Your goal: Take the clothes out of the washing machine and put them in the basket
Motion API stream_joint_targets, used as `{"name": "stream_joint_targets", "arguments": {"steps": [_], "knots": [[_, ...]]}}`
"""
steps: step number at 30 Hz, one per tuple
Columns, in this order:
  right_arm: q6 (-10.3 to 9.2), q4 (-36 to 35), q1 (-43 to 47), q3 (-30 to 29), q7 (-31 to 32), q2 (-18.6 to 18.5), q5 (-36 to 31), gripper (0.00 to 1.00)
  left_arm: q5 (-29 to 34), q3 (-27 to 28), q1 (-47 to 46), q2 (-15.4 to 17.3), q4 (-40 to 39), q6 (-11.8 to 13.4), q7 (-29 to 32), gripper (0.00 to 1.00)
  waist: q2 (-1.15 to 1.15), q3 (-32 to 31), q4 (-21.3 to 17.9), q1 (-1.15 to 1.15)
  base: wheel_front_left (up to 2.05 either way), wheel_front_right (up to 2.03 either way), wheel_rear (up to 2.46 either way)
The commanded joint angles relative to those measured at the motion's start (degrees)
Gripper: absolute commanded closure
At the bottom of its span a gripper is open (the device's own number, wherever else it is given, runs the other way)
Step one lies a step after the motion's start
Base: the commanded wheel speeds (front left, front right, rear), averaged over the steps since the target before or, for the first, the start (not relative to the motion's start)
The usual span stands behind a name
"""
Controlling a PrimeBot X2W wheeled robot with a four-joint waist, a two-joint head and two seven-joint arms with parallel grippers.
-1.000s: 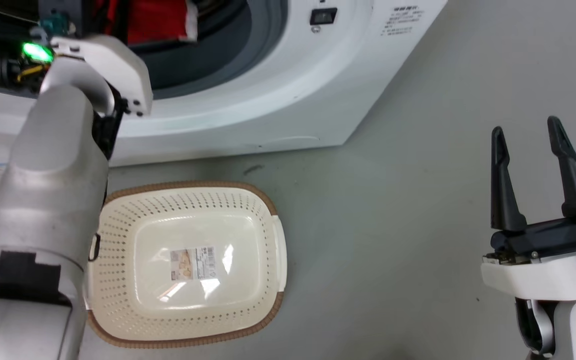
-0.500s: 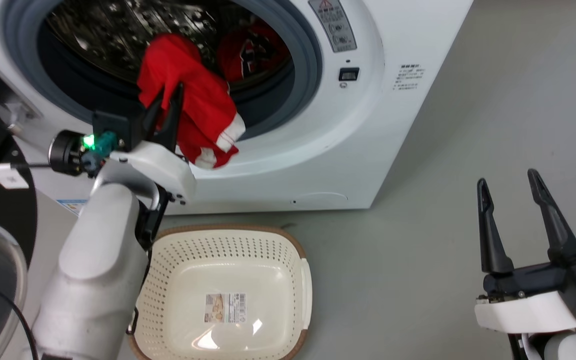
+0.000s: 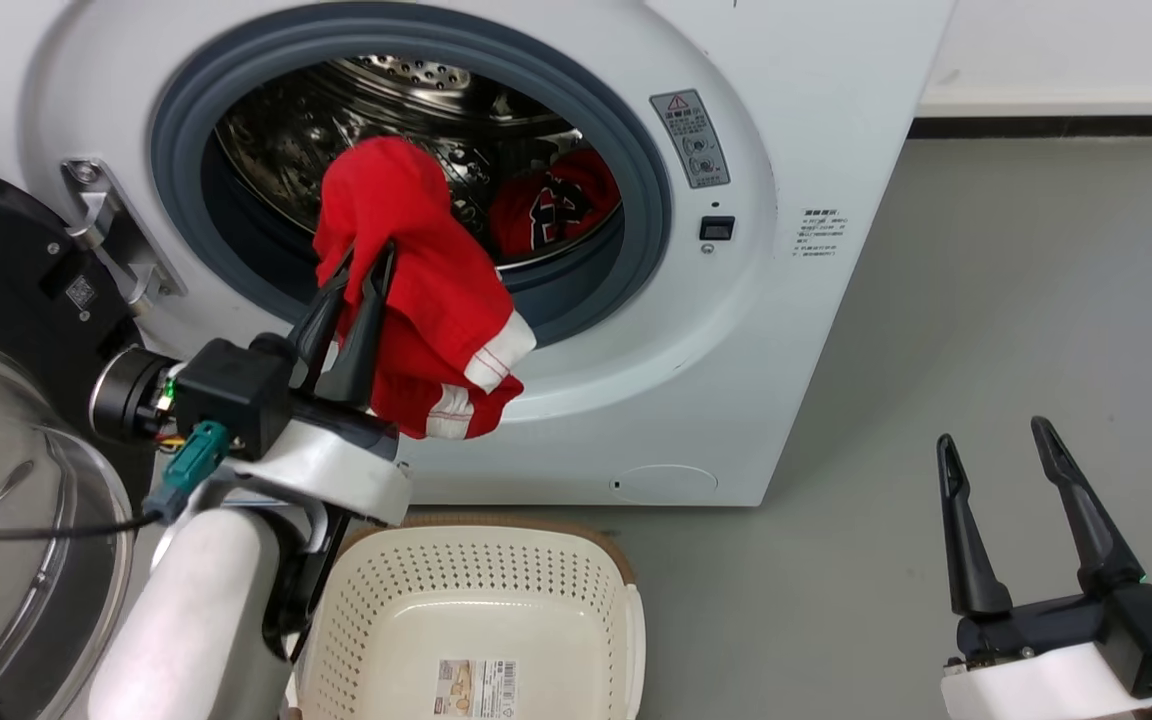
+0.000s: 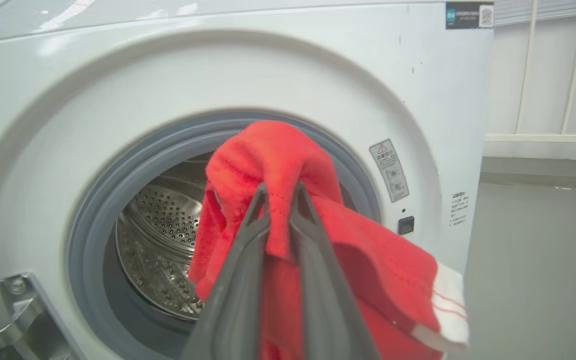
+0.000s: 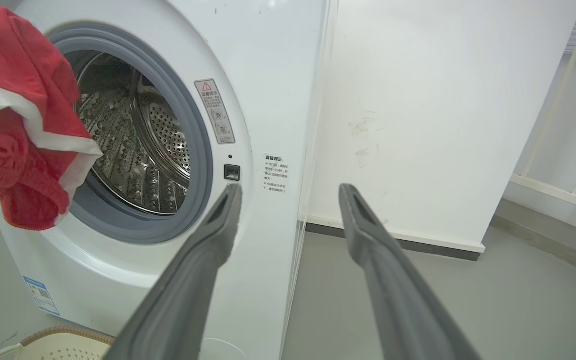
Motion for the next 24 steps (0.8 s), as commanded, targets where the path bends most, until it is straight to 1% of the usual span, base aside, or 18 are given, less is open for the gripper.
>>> {"name": "stream_joint_targets", "arguments": {"steps": [1,7,12,17,24], "knots": [[-0.06,0.1,1.0,0.0,-0.1,0.1,0.0,0.0,0.3,-0.2,2.2,0.5,-3.7,0.7,1.0,1.0,0.0,-0.9,0.3,0.01,0.0,0.0,0.0],[-0.06,0.3,1.8,-0.1,-0.1,0.1,0.2,0.0,0.6,-1.1,6.7,1.8,-12.9,1.9,4.4,1.0,0.0,-2.1,0.7,0.01,0.0,0.0,0.0],[-0.06,0.1,2.0,-0.1,-0.1,0.1,0.4,0.0,0.7,-2.7,9.3,2.1,-16.3,1.9,5.8,1.0,0.0,-2.1,1.0,0.01,0.0,0.0,0.0],[-0.06,0.1,2.4,0.0,-0.1,0.1,0.6,0.0,0.4,-5.2,12.0,1.6,-16.2,1.1,6.4,1.0,0.0,-2.1,1.2,0.01,0.0,0.0,0.0],[-0.06,-0.4,0.4,0.1,-0.1,0.1,0.2,0.0,-0.4,-8.0,15.3,1.2,-11.7,0.1,5.8,1.0,0.0,0.3,0.7,0.01,0.0,0.0,0.0]]}}
